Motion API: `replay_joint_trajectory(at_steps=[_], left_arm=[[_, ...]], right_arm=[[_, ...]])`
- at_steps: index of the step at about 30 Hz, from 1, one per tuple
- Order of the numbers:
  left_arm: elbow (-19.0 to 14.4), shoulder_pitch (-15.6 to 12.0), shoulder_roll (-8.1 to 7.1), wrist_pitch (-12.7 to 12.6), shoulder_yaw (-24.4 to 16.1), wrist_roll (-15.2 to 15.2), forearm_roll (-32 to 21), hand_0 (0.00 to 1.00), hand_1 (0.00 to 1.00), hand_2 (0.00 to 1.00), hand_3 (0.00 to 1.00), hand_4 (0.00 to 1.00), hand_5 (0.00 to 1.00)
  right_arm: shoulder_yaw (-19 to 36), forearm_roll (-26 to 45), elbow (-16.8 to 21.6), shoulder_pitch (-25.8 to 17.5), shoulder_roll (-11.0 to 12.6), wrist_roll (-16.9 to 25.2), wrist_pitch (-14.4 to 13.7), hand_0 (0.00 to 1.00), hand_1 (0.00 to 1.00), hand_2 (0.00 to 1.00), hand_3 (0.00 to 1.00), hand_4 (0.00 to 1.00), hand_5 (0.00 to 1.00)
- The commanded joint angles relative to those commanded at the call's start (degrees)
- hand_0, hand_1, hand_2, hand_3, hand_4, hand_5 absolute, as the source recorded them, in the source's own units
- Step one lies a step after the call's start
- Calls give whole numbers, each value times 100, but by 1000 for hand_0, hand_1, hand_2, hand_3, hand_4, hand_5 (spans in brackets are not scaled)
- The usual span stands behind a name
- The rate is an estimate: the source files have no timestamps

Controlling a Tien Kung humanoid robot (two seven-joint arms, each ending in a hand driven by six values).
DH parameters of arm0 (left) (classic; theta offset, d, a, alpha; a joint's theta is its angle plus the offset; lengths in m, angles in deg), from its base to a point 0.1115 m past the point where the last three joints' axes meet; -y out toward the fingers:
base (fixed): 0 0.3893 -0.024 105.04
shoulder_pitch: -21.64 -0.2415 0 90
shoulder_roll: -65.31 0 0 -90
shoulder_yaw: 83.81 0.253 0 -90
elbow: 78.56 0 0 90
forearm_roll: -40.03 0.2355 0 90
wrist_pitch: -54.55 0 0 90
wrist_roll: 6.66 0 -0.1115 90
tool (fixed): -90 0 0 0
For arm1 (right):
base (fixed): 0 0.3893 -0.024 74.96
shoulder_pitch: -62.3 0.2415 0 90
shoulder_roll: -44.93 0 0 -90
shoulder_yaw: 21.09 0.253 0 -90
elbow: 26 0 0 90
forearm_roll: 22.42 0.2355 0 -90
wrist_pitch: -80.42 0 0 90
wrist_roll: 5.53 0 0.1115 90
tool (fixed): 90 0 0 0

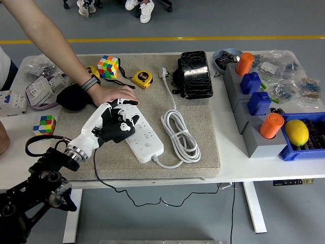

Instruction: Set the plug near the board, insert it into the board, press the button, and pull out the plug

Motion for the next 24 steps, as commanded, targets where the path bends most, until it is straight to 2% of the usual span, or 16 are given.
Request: replay_joint_trajectory(at_steps=[2,3,7,9,13,18,24], left_arm=[[-219,-29,-60,276,-79,-394,484,62,81,151,672,541,2],[-343,-44,-92,466,-116,-650,745,58,92,159,863,742,2],[-582,-57,-154,865,-123,-1243,1713,58,92,159,863,742,2],[-645,-39,-183,906,-64,-1277,2197,58,94,163,897,765,2],[-703,64,-249,942,177,-1316,3128,58,94,163,897,765,2],[-653,162,-251,1268,389,-1897,4230,56,96,165,901,776,2],[-554,224,-252,1321,554,-2211,4622,53,92,158,888,777,2]], right_arm=[[0,3,0,2,1,1,0,494,588,543,509,855,369],[3,2,-1,2,2,1,1,495,588,544,510,856,368],[-25,18,-2,7,5,0,4,495,588,544,510,856,368],[-37,23,-3,14,7,1,4,496,588,544,510,854,369],[-49,19,-1,39,18,2,5,496,588,544,510,854,369],[-80,24,1,65,26,2,9,496,588,544,510,855,368],[-100,50,-3,49,34,1,7,496,588,544,510,855,367]])
